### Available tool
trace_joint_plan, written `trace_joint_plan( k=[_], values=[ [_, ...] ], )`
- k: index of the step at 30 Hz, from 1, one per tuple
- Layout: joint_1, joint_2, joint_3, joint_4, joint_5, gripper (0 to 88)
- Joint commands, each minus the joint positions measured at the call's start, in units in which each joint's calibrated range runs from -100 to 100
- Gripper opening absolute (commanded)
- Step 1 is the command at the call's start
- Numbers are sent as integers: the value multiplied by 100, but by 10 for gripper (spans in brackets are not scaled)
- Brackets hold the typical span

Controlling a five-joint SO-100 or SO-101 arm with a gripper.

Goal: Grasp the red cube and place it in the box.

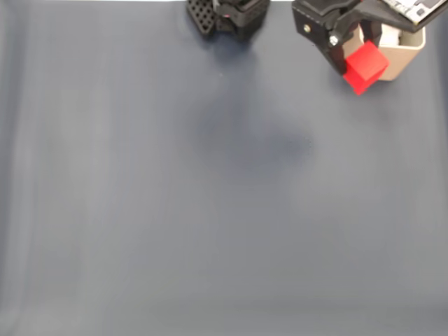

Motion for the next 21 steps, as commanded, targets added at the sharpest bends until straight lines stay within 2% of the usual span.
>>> trace_joint_plan(
  k=[1,21],
  values=[
    [-338,-137,-153,94,54,1],
    [-1673,-34,-226,118,264,1]
  ],
)
